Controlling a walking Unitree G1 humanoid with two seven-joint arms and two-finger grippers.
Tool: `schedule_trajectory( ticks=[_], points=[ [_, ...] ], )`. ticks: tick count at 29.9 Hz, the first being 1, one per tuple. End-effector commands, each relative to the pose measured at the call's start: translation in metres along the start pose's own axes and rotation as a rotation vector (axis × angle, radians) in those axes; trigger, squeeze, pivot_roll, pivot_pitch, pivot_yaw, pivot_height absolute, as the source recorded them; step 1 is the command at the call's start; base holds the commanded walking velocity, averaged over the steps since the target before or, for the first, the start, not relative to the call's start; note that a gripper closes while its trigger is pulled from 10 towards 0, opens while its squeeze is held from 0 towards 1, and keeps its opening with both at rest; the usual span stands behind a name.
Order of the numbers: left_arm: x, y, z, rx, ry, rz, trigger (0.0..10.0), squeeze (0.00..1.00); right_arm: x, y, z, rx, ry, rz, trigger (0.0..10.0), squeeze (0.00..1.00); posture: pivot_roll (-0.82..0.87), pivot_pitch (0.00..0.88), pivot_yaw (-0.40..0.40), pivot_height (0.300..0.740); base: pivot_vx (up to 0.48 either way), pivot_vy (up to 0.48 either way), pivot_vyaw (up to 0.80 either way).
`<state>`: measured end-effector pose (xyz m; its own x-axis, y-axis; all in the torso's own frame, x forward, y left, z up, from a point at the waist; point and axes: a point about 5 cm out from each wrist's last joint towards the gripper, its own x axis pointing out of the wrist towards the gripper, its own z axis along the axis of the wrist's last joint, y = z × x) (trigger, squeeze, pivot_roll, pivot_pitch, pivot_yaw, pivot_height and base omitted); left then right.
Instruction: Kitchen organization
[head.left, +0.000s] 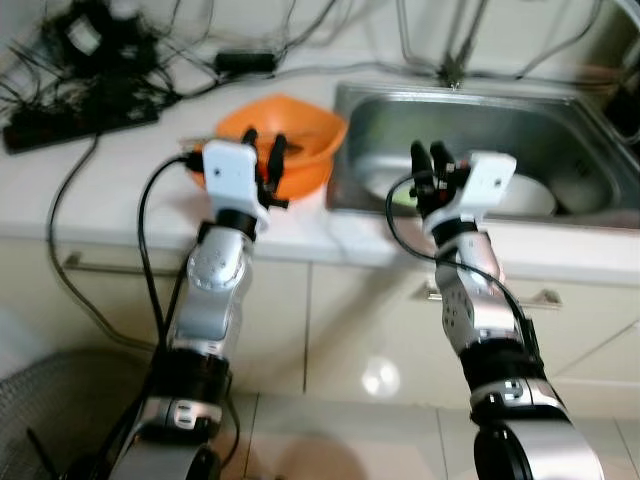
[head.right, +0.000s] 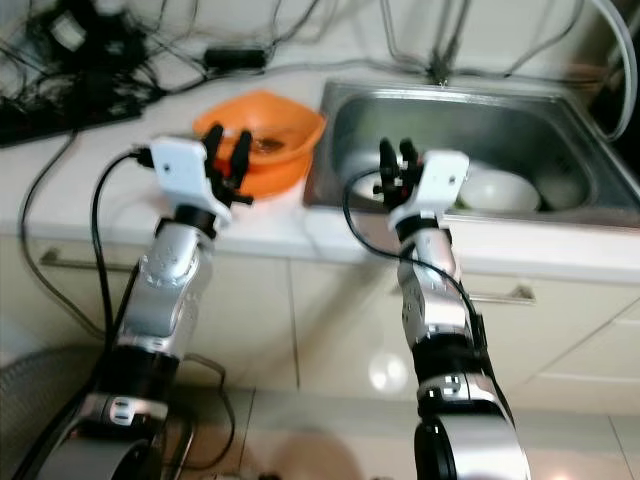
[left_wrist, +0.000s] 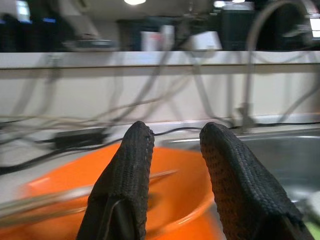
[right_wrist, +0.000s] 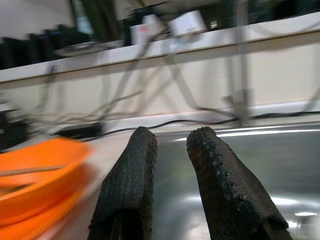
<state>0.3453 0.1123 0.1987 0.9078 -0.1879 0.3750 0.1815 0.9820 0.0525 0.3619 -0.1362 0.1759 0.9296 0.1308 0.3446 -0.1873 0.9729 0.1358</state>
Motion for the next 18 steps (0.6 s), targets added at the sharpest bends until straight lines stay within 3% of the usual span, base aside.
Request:
schedule_trajectory(
  ticks=[1, 11, 18],
  points=[
    [0.003, -0.007, 0.004, -0.004, -0.013, -0.021, 10.0, 0.00, 0.001, -0.002, 0.004, -0.014, -0.021, -0.009, 10.0, 0.00, 0.08, 0.044, 0.000, 0.740, 0.416, 0.000, 0.00],
    [0.004, -0.007, 0.008, -0.007, -0.029, -0.019, 10.0, 0.00, 0.001, -0.002, 0.005, -0.004, -0.030, -0.008, 10.0, 0.00, 0.08, 0.044, -0.001, 0.740, 0.415, 0.000, 0.00],
    [0.003, -0.009, 0.015, -0.025, -0.074, -0.028, 10.0, 0.00, 0.001, -0.002, 0.005, 0.000, -0.032, -0.007, 10.0, 0.00, 0.08, 0.046, 0.000, 0.740, 0.125, 0.000, 0.00]
  ],
)
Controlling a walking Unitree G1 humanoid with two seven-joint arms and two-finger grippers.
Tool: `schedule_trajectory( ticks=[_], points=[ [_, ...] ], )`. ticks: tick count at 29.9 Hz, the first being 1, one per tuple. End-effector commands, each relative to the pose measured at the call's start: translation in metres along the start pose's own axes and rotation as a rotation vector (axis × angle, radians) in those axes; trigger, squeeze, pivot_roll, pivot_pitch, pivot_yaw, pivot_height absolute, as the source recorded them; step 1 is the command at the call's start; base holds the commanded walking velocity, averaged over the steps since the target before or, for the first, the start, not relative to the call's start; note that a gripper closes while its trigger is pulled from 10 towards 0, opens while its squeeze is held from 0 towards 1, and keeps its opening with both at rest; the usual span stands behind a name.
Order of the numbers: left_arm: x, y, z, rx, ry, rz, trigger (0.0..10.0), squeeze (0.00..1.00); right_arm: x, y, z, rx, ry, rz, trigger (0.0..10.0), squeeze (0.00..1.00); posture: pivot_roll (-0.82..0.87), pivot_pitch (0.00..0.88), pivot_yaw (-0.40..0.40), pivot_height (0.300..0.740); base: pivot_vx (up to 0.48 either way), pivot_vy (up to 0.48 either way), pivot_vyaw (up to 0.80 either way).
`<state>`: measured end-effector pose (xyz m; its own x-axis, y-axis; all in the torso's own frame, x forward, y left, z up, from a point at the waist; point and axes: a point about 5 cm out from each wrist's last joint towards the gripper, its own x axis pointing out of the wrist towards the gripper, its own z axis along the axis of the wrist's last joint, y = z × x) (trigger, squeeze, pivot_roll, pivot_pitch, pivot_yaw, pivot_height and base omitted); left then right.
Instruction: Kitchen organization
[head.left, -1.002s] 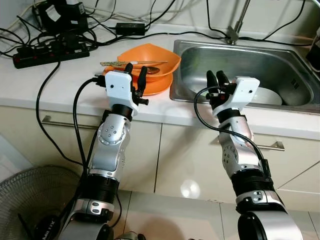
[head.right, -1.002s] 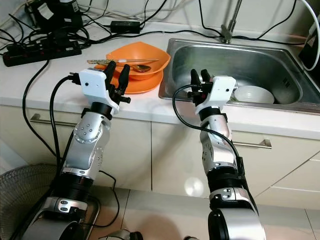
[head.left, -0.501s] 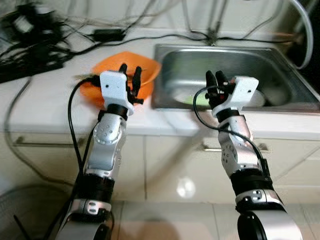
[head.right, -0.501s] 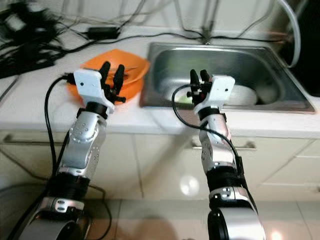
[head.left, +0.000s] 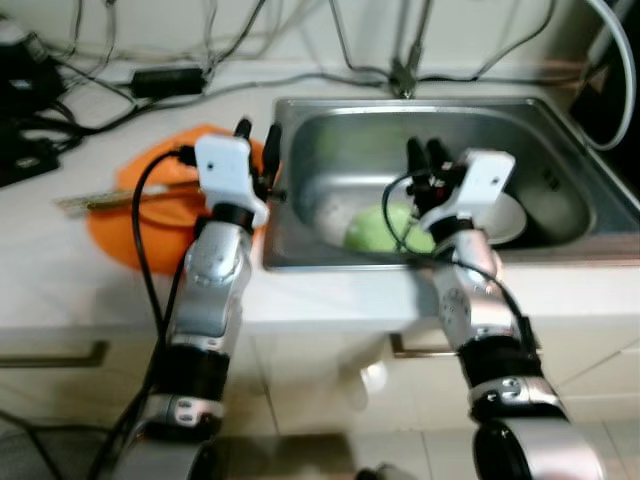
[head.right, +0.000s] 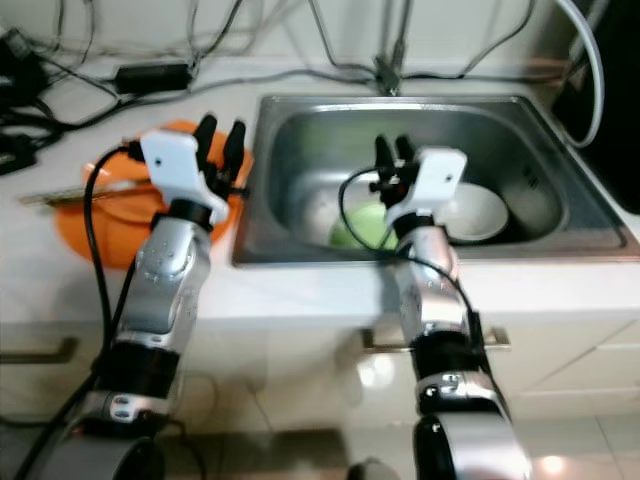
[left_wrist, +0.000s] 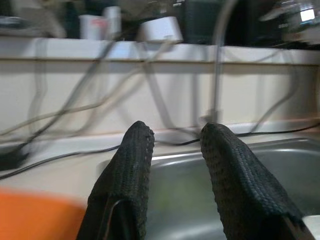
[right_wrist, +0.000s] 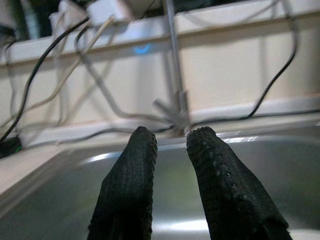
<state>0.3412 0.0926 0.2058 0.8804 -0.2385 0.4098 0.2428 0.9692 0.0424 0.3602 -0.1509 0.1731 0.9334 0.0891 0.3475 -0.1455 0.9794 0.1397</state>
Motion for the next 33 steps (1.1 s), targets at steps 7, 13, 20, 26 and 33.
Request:
schedule_trajectory(
  ticks=[7, 13, 20, 26, 33],
  points=[
    [0.001, 0.010, 0.011, 0.003, -0.046, 0.022, 10.0, 0.00, 0.004, 0.013, 0.004, 0.014, -0.026, 0.036, 10.0, 0.00, 0.08, 0.041, -0.001, 0.740, 0.000, 0.000, 0.00],
    [0.001, 0.008, 0.020, 0.000, -0.077, 0.009, 10.0, 0.00, 0.004, 0.014, 0.005, 0.017, -0.027, 0.043, 10.0, 0.00, 0.08, 0.038, -0.001, 0.740, 0.000, 0.000, 0.00],
    [-0.009, 0.018, 0.021, 0.017, -0.069, 0.043, 10.0, 0.00, 0.004, 0.017, 0.003, 0.021, -0.022, 0.054, 10.0, 0.00, 0.09, 0.034, -0.002, 0.740, 0.000, 0.000, 0.00],
    [-0.024, 0.027, 0.010, 0.037, -0.014, 0.078, 10.0, 0.00, 0.003, 0.019, 0.002, 0.023, -0.020, 0.064, 10.0, 0.00, 0.09, 0.033, -0.001, 0.740, 0.000, 0.000, 0.00],
    [-0.028, 0.033, 0.015, 0.051, -0.017, 0.101, 10.0, 0.00, 0.003, 0.020, 0.001, 0.023, -0.015, 0.070, 10.0, 0.00, 0.10, 0.037, -0.007, 0.740, 0.000, 0.000, 0.00]
  ],
)
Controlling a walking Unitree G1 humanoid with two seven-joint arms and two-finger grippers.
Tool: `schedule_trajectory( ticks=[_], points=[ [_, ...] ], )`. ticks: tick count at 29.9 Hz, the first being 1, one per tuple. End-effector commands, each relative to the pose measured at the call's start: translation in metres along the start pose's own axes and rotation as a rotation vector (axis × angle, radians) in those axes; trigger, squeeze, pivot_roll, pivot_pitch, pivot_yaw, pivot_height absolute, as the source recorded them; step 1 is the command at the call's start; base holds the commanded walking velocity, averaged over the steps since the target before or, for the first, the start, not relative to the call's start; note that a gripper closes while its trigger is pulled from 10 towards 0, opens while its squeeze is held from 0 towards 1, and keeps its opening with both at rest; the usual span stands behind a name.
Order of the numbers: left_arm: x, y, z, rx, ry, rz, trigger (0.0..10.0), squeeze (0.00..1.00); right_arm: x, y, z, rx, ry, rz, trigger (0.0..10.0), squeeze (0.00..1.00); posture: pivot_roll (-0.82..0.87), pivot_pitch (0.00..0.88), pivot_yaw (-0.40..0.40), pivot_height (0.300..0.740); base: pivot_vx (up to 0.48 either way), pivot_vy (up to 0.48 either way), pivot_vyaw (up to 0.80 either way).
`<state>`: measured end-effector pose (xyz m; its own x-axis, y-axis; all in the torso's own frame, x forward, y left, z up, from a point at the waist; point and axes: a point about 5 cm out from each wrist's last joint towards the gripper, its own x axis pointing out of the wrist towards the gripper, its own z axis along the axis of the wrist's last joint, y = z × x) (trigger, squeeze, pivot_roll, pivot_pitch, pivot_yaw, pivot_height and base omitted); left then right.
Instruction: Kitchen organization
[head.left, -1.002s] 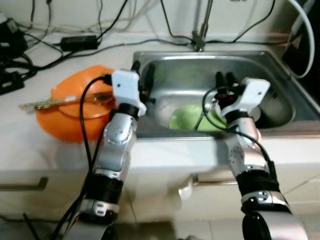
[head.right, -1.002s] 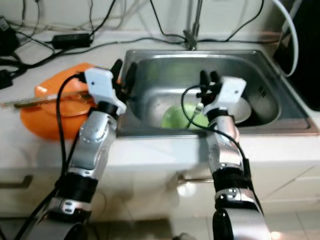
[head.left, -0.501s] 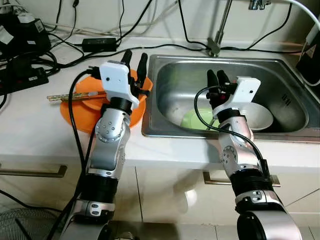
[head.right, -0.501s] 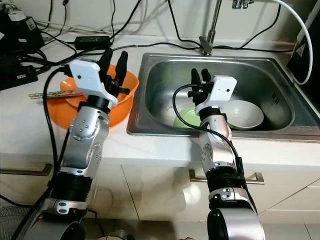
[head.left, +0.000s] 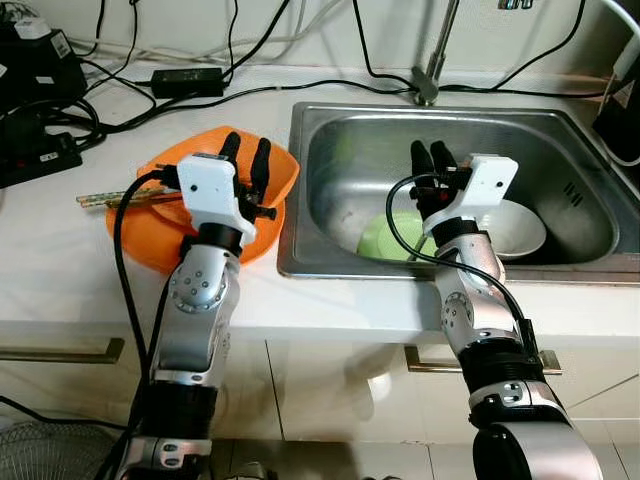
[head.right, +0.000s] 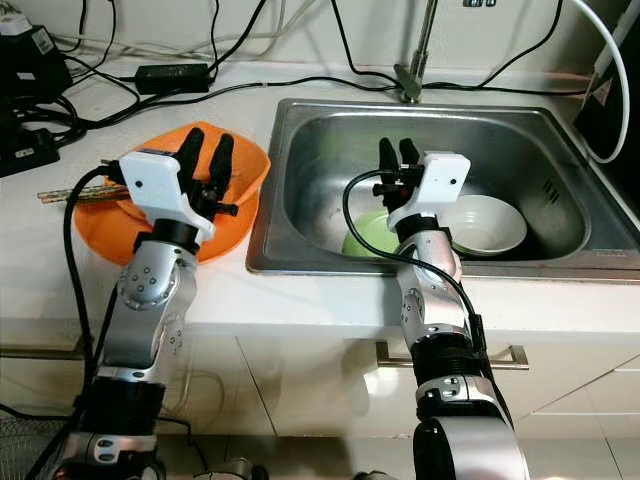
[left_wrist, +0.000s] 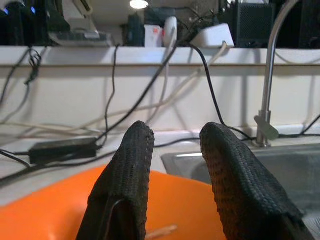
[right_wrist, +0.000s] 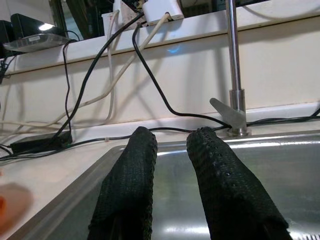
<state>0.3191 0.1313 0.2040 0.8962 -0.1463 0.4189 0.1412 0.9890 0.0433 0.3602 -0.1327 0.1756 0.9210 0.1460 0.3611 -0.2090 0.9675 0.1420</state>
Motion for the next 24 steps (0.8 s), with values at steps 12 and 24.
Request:
schedule_trajectory(
  ticks=[12, 24],
  points=[
    [0.012, -0.008, 0.018, 0.016, -0.060, -0.014, 10.0, 0.00, 0.000, 0.000, 0.003, 0.000, -0.013, 0.005, 10.0, 0.00, 0.10, 0.049, -0.003, 0.740, 0.000, 0.000, 0.00],
    [0.013, -0.009, 0.020, 0.028, -0.072, -0.021, 10.0, 0.00, 0.000, 0.000, 0.003, 0.003, -0.018, -0.001, 10.0, 0.00, 0.10, 0.055, -0.003, 0.740, 0.000, 0.000, 0.00]
  ],
)
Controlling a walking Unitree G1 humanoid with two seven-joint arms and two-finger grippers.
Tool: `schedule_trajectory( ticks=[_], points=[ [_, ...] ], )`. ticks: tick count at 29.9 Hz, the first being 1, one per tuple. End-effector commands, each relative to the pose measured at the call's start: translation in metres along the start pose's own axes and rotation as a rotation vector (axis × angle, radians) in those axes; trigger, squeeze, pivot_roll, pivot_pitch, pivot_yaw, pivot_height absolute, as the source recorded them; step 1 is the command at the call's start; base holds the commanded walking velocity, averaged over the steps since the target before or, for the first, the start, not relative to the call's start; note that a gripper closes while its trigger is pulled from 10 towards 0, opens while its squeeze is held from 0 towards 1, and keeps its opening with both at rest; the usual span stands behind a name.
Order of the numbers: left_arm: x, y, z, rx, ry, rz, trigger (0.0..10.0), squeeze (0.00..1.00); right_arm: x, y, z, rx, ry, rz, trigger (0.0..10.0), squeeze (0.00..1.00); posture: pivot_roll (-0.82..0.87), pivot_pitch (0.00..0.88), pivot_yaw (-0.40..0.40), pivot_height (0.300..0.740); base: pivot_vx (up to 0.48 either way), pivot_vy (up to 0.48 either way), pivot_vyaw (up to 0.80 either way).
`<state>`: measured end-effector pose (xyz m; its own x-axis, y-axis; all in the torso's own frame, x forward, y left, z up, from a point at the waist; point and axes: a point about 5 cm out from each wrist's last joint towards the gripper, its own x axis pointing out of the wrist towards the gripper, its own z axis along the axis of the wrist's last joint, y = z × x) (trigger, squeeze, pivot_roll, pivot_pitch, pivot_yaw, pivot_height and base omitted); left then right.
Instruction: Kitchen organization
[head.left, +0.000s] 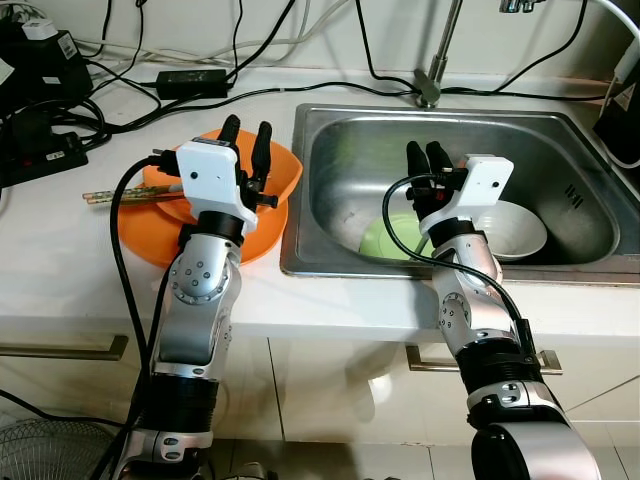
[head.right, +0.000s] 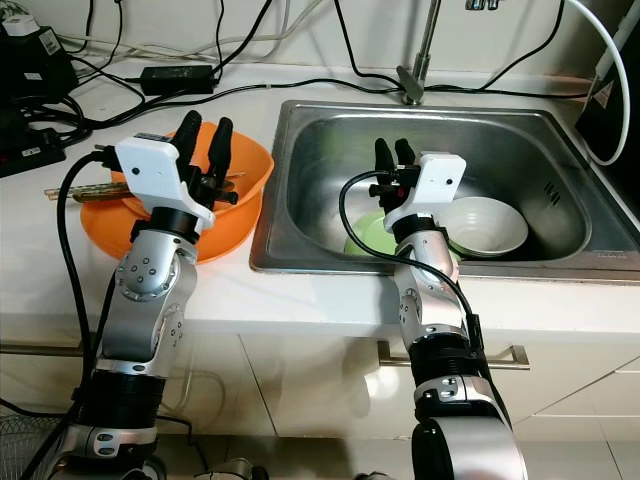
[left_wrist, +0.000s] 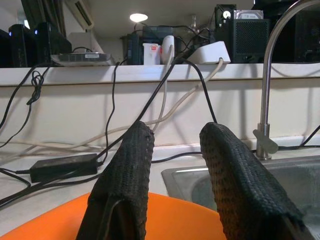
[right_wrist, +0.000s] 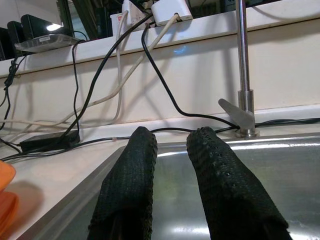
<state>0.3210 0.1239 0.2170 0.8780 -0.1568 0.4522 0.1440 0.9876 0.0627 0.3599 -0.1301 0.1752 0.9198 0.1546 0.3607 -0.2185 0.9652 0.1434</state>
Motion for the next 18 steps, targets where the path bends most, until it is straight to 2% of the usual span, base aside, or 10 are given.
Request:
schedule_trajectory(
  ticks=[1, 14, 18],
  points=[
    [0.005, -0.002, 0.009, 0.012, -0.034, -0.010, 10.0, 0.00, 0.000, -0.002, 0.004, -0.002, -0.020, -0.010, 10.0, 0.00, 0.10, 0.055, -0.003, 0.740, 0.000, 0.000, 0.00],
    [0.007, -0.001, 0.011, 0.023, -0.039, -0.002, 10.0, 0.00, 0.000, -0.003, 0.004, -0.002, -0.020, -0.011, 10.0, 0.00, 0.10, 0.054, -0.001, 0.740, 0.000, 0.000, 0.00],
    [0.009, 0.008, 0.026, 0.011, -0.089, 0.047, 10.0, 0.00, -0.001, -0.004, 0.004, -0.004, -0.019, -0.009, 10.0, 0.00, 0.10, 0.056, -0.004, 0.740, 0.000, 0.000, 0.00]
  ],
)
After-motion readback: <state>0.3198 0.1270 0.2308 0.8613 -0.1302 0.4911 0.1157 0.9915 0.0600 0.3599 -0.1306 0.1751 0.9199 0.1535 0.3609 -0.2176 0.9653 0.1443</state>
